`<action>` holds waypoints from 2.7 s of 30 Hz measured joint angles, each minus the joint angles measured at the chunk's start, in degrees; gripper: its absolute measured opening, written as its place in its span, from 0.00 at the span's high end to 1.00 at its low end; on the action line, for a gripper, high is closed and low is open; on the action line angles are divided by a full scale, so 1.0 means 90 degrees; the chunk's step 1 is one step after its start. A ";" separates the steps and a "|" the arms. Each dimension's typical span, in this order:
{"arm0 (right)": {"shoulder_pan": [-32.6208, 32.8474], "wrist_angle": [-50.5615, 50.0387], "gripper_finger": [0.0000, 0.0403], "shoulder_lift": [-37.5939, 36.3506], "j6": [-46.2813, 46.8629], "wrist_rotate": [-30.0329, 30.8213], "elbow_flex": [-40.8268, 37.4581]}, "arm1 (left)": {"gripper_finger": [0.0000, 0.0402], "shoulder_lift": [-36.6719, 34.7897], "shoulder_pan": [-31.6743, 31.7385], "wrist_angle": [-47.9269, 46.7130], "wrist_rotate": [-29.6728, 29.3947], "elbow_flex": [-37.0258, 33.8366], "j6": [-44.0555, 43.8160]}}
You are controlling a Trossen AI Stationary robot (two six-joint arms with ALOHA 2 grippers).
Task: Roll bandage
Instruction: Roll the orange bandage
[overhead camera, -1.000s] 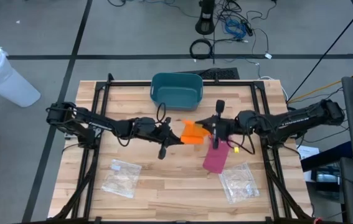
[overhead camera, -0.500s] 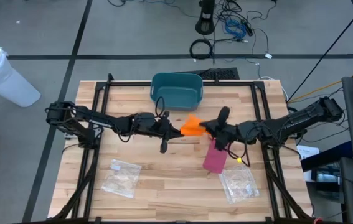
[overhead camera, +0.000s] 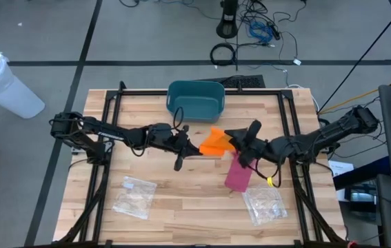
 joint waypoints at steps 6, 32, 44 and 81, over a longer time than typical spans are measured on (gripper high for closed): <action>-0.0512 -0.2327 0.74 -0.0156 0.4463 -0.0126 0.0005 | 0.99 -0.0231 -0.0082 0.0035 0.0561 0.0000 -0.0177; -0.0835 0.2122 0.74 0.0392 0.9134 -0.3259 -0.2185 | 0.99 -0.0993 -0.0170 0.1085 0.0156 0.0005 0.0042; -0.0812 0.3992 0.79 0.2313 0.8990 -0.3313 -0.2202 | 0.99 -0.0993 -0.0115 0.1016 -0.0086 0.0005 0.0159; -0.1921 0.1701 1.00 0.0589 0.3655 -0.3670 -0.0580 | 0.99 -0.0202 -0.0551 -0.0159 0.0130 0.0012 -0.0200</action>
